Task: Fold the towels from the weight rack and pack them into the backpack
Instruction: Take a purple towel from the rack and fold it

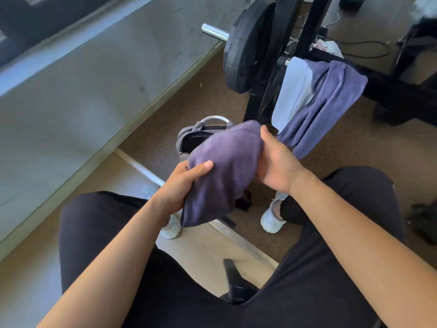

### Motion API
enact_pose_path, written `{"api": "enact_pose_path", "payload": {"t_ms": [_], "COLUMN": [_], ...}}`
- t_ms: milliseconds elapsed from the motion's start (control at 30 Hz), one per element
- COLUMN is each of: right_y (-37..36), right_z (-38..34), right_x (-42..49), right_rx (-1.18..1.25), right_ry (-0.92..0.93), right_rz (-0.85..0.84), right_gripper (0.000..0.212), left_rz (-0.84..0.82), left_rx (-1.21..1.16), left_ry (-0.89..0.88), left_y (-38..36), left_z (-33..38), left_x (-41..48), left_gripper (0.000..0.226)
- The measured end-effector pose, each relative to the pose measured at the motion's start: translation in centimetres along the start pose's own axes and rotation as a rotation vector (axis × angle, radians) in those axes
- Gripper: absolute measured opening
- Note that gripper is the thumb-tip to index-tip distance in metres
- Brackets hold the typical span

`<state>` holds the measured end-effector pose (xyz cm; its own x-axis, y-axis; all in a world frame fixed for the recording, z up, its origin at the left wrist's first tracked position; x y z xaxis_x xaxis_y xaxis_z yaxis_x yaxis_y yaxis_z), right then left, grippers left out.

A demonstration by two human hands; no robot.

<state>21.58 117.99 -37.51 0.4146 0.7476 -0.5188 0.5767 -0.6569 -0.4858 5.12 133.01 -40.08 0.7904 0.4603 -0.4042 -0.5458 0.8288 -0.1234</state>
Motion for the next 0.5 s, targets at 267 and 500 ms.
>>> {"api": "enact_pose_path", "payload": {"t_ms": [267,500], "right_y": [0.6,0.4], "right_z": [3.4,2.8], "right_x": [0.8,0.4], "right_rx": [-0.344,-0.688], "right_ry": [0.01,0.289], "right_rz": [0.045,0.189], "right_gripper": [0.032,0.013], "left_rz": [0.217,0.272], "left_rx": [0.151,-0.068], "left_ry": [-0.099,-0.048], "left_y": [1.1,1.8], "left_z": [-0.6,-0.9], "left_x": [0.5,0.9], "left_gripper": [0.026,0.028]}}
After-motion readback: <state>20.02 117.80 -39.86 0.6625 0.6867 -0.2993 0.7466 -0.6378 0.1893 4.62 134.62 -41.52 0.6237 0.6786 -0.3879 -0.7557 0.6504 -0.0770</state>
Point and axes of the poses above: each hand's wrist, its own x-axis towards the middle knuckle, its own y-axis out of the back of the hand, z = x × y, the point moved 2 cm from there along x, towards the middle knuckle, and after that the axes turned 2 degrees about z, right-handed, at the moved point
